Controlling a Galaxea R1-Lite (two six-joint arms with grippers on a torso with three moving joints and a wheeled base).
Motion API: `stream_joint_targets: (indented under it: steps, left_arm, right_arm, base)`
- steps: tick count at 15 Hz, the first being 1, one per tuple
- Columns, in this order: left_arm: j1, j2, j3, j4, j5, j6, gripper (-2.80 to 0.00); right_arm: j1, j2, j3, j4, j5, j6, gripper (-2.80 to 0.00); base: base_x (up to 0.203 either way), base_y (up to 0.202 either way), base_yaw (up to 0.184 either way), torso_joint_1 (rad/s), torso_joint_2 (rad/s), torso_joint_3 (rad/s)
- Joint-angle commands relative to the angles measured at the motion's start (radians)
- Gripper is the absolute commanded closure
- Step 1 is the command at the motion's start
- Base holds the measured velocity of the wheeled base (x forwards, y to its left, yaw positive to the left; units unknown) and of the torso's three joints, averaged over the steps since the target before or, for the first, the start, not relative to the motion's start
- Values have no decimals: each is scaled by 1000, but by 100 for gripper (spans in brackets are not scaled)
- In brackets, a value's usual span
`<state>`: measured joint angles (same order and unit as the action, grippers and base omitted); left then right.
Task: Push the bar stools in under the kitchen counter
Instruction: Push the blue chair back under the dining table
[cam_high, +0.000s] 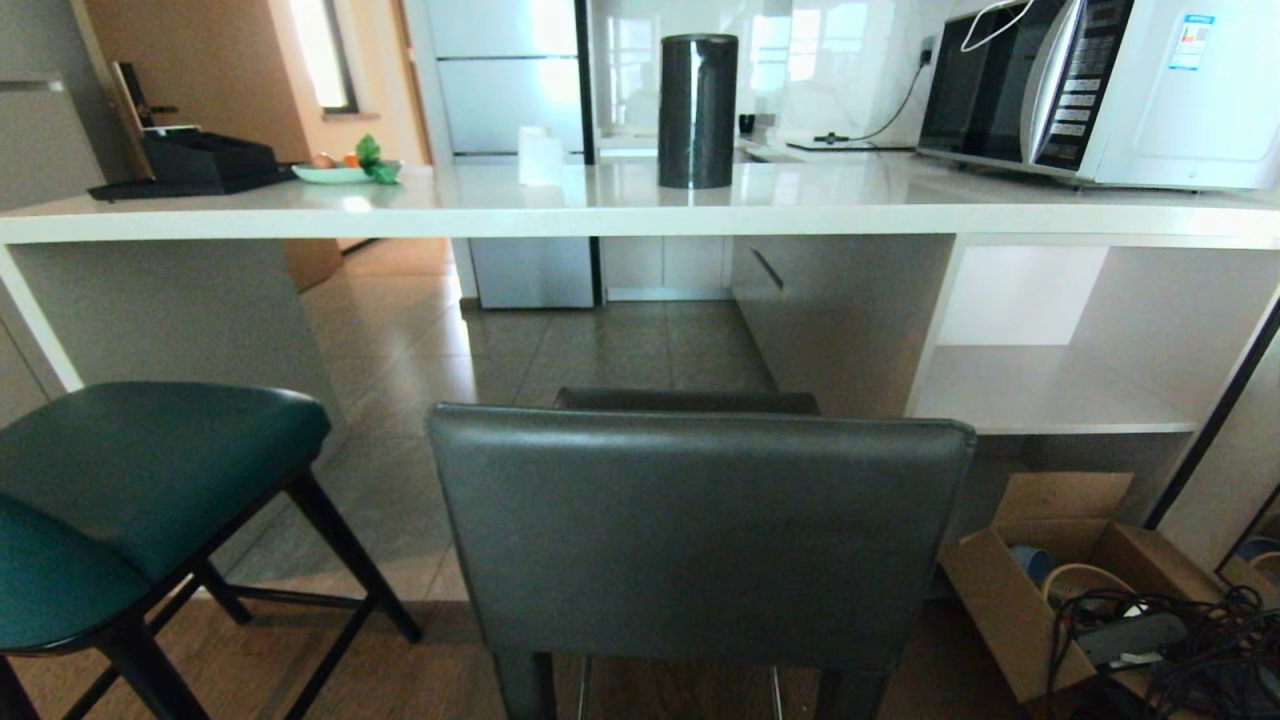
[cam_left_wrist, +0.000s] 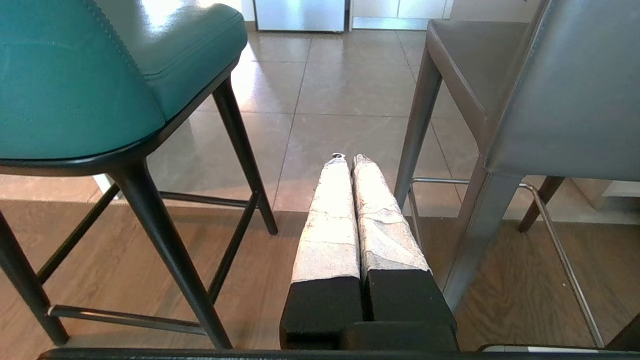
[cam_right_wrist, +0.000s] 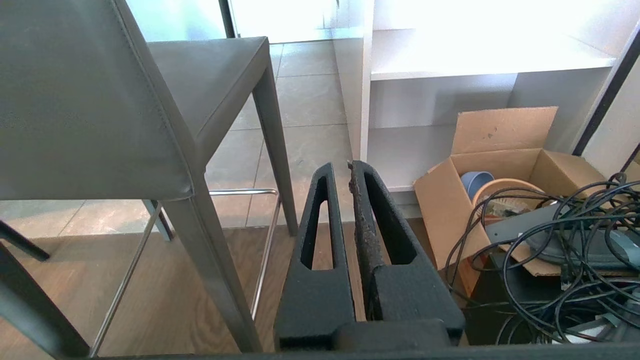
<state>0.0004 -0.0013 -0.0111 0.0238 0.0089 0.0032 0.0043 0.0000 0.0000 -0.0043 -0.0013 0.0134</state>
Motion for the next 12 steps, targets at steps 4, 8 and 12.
stream_joint_targets:
  steps: [4,8,12]
  left_arm:
    - [1,1,0,1,0,0,0]
    - [1,1,0,1,0,0,0]
    - [1,1,0,1,0,0,0]
  right_arm:
    - [0,2,3,0,0,0,0]
    - [0,2,3,0,0,0,0]
    - [0,2,3,0,0,0,0]
  base:
    - [0,0,0,0,0,0]
    - [0,0,0,0,0,0]
    - [-69,0,-1,2,1,2]
